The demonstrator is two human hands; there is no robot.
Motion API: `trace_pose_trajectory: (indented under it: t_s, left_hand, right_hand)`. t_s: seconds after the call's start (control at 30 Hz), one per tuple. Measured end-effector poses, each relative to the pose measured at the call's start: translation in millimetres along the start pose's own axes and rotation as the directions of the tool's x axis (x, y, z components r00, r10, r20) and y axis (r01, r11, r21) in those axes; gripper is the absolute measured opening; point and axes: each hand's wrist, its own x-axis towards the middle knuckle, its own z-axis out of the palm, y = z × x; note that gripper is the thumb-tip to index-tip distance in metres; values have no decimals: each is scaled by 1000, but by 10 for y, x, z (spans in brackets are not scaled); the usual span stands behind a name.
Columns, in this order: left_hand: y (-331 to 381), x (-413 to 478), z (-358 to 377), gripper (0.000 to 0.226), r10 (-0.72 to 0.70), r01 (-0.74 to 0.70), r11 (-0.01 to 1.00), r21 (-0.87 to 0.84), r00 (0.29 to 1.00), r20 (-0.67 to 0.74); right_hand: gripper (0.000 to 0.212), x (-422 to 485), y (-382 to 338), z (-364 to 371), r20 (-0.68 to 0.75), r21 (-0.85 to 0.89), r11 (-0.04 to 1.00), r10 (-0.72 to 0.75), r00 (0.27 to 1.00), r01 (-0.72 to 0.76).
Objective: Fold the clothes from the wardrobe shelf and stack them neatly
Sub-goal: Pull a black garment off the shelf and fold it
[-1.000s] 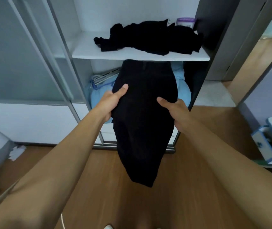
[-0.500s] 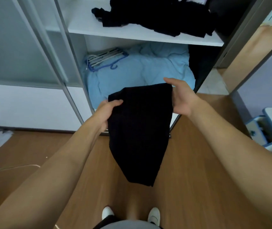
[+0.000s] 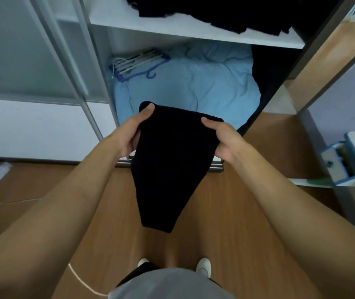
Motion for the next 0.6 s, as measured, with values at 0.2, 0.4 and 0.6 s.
trace_pose_trajectory:
  t_s: [0.2,0.4,0.6]
  left_hand:
    - [-140,-13,-68,18,-31,36,999,34,988,-151]
    - [-63,35,198,11,-31,-7,986,-164,974,-227]
    - [55,-86,136,50,83,-81,996,-46,996,39]
  right_hand:
    - [34,92,-67,8,46,135,987,78,996,-84]
    - [35,64,185,-198,111,-309,942,-100,989,130]
    - [28,32,147,-176,22,-247,955,-163,986,163]
